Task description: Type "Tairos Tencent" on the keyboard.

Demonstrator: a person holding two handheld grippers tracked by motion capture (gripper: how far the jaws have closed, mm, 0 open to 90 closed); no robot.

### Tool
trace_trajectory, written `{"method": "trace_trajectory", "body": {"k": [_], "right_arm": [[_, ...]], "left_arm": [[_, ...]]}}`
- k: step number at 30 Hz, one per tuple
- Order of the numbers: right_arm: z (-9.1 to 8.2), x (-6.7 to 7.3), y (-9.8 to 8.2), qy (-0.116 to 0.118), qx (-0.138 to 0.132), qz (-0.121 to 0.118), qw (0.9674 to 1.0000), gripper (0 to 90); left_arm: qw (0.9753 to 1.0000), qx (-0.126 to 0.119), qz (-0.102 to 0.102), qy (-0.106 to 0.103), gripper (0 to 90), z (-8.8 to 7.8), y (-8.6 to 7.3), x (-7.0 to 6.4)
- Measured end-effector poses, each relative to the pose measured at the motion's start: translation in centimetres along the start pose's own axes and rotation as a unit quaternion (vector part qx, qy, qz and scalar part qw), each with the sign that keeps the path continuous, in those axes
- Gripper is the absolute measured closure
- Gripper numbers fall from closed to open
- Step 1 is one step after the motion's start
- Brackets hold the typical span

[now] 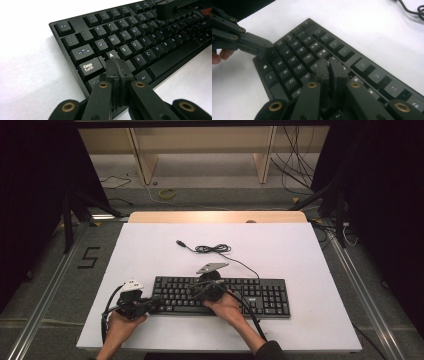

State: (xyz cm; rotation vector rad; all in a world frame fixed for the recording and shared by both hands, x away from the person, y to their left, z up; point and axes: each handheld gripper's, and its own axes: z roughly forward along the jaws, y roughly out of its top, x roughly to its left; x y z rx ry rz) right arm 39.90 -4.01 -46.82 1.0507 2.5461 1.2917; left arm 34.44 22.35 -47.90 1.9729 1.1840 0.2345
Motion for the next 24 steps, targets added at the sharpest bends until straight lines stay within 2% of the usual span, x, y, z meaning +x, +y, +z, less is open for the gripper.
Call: {"method": "trace_trajectory", "body": {"k": [10,24], "right_arm": [[0.9,-0.1,0.0,-0.009,0.014,0.001,0.9999,89.0],[1.9,0.3,0.2,-0.008,0.022,-0.001,0.9997,89.2]], "left_arm": [[1.0000,0.003,-0.001,0.001,89.0,0.2,0.0,0.0],[1.0000,0.006,0.000,0.002,89.0,0.3,0.0,0.0]]}}
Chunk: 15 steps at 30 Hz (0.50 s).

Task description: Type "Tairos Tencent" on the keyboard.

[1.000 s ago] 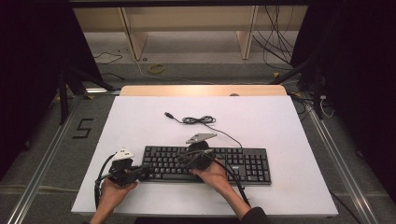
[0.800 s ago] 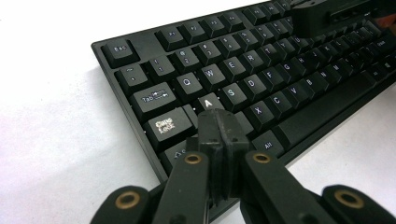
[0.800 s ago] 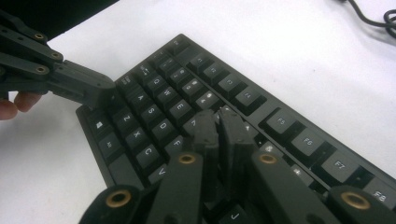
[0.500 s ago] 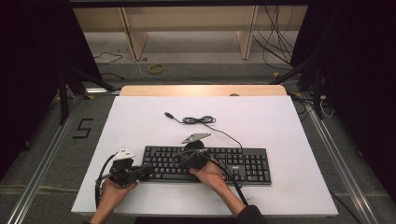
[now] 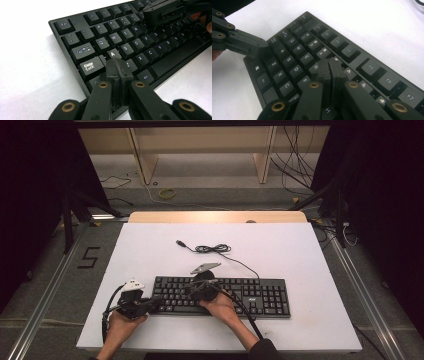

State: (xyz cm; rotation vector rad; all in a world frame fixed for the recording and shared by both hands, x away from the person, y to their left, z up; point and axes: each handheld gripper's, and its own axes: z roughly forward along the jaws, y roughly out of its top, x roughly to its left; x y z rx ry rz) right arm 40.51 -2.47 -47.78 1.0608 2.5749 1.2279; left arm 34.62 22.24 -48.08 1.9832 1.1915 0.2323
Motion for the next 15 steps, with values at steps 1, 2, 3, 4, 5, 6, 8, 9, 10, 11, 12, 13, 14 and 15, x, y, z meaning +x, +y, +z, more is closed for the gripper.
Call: {"method": "trace_trajectory", "body": {"k": [1,2,3,4,5,6,8,9,10,11,12,13,14,15], "right_arm": [[0.03,0.04,0.00,-0.001,0.001,0.001,1.0000,89.2],[0.04,0.04,0.00,0.000,0.002,0.001,1.0000,89.2],[0.07,0.03,0.00,0.000,0.002,-0.001,1.0000,89.4],[0.09,0.04,-0.01,-0.001,0.002,0.000,1.0000,89.5],[0.10,0.05,-0.02,0.000,0.002,0.000,1.0000,89.7],[0.11,0.05,-0.01,0.000,0.002,-0.001,1.0000,89.9],[0.14,0.08,-0.05,-0.001,0.002,0.001,1.0000,90.0],[0.16,0.10,-0.06,-0.001,0.003,0.001,1.0000,90.0],[0.21,0.11,-0.07,-0.002,0.005,0.000,1.0000,90.0],[0.35,0.11,-0.13,-0.006,0.007,-0.002,1.0000,90.0],[0.41,0.12,-0.21,-0.005,0.004,0.000,1.0000,90.0],[0.39,0.17,-0.21,-0.005,0.005,0.002,1.0000,90.0],[0.44,0.24,-0.22,-0.007,0.004,-0.002,1.0000,90.0],[0.46,0.28,-0.23,-0.009,0.003,-0.005,0.9999,90.0]], "left_arm": [[1.0000,0.001,0.002,0.000,89.0,-0.01,0.00,0.02],[1.0000,0.001,0.001,0.000,89.0,0.00,0.00,0.00],[1.0000,0.000,0.000,-0.001,89.0,0.01,0.00,0.00],[1.0000,0.001,0.001,0.000,89.0,0.02,0.00,-0.01],[1.0000,0.002,0.001,-0.001,89.0,0.03,-0.01,-0.02],[1.0000,0.001,0.001,-0.001,89.0,0.04,-0.01,-0.02],[1.0000,0.003,0.001,-0.001,89.0,0.08,-0.03,-0.02],[1.0000,0.008,0.003,0.000,89.1,0.18,-0.05,0.00],[1.0000,0.007,0.003,0.000,89.0,0.24,-0.11,-0.01],[1.0000,0.008,0.001,0.000,89.1,0.25,-0.08,-0.01],[1.0000,0.008,0.003,0.001,89.1,0.25,-0.08,-0.04],[1.0000,0.008,0.002,0.001,89.1,0.25,-0.09,-0.09],[1.0000,0.008,0.003,0.001,89.1,0.26,-0.10,-0.11],[1.0000,0.008,0.003,0.001,89.1,0.26,-0.10,-0.11]]}}
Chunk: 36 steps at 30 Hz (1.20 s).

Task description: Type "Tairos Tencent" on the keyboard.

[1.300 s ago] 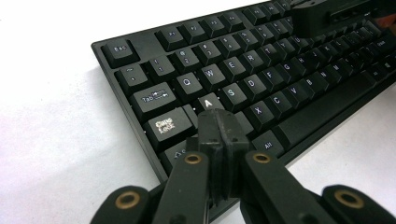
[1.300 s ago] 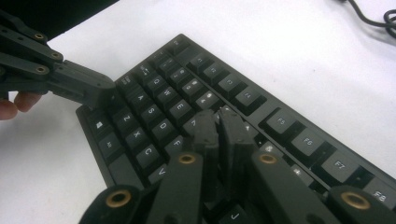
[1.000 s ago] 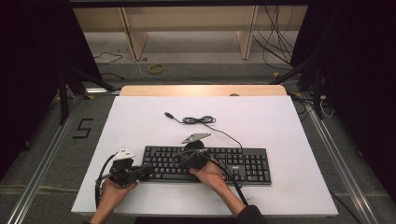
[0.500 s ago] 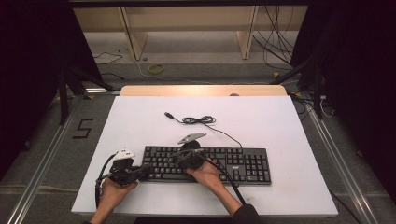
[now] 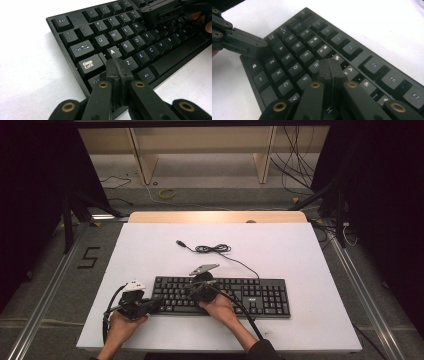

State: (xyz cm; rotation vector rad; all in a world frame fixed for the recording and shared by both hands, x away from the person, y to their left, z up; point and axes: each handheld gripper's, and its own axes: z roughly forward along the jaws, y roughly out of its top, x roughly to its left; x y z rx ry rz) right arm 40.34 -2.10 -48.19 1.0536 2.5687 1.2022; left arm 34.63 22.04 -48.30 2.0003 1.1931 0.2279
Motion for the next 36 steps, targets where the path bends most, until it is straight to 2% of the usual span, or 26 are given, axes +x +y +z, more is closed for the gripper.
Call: {"method": "trace_trajectory", "body": {"k": [12,15,22,30,36], "right_arm": [[-0.2,0.0,0.0,0.006,0.003,0.012,0.9999,89.2],[-0.6,0.0,0.1,0.013,-0.005,0.019,0.9997,87.6],[-1.7,-0.3,0.4,0.013,-0.024,0.020,0.9994,85.8],[-2.6,-0.3,0.4,0.021,-0.032,0.019,0.9991,80.1],[-3.1,-0.2,0.0,0.028,-0.036,0.016,0.9988,74.0]], "left_arm": [[1.0000,-0.001,0.000,-0.001,88.9,-0.1,0.0,0.1],[1.0000,-0.008,-0.001,-0.003,88.8,-0.2,0.1,0.1],[0.9996,-0.026,-0.003,-0.005,86.0,-0.6,0.3,0.1],[0.9991,-0.041,-0.004,-0.010,78.5,-0.9,0.4,0.0],[0.9988,-0.045,-0.008,-0.015,68.8,-0.8,0.5,0.1]]}}
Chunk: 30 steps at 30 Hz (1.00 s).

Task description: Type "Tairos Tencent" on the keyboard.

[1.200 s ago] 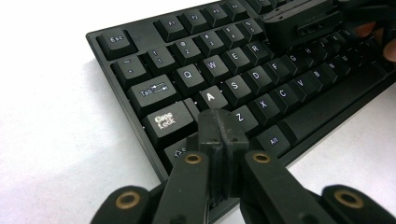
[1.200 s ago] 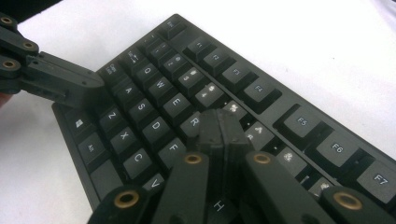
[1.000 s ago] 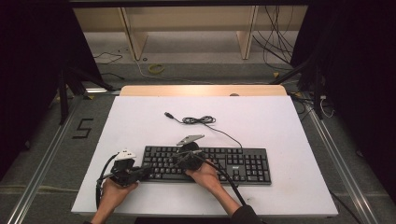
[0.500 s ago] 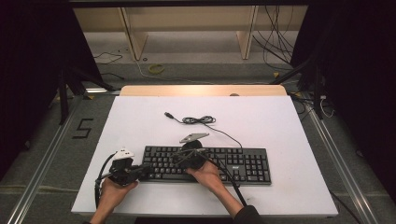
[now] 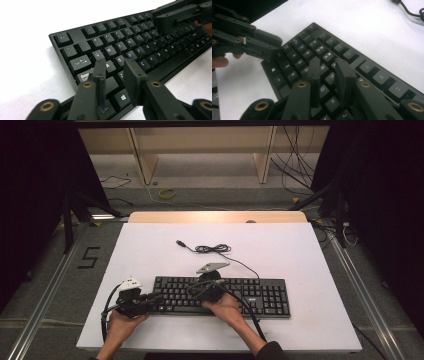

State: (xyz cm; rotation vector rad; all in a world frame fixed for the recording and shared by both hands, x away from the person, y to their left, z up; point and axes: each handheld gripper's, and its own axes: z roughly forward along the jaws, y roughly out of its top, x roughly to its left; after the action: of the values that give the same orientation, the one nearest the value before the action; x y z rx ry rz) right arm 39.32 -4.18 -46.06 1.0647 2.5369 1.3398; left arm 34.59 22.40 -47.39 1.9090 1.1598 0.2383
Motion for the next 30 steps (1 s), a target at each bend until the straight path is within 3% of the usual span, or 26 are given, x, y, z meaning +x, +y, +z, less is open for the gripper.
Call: {"method": "trace_trajectory", "body": {"k": [11,19,30], "right_arm": [[-1.4,0.1,-0.5,0.009,-0.009,-0.002,0.9999,65.2],[-2.1,0.1,-1.0,0.011,-0.011,-0.001,0.9999,57.4],[-3.4,-0.1,-2.0,0.014,-0.017,0.004,0.9997,49.7]], "left_arm": [[0.9997,-0.014,-0.015,-0.010,49.7,0.2,0.4,-0.2],[0.9995,-0.022,-0.012,-0.020,40.7,0.4,0.7,-0.4],[0.9994,-0.032,-0.012,-0.013,39.3,0.7,1.4,-0.4]]}}
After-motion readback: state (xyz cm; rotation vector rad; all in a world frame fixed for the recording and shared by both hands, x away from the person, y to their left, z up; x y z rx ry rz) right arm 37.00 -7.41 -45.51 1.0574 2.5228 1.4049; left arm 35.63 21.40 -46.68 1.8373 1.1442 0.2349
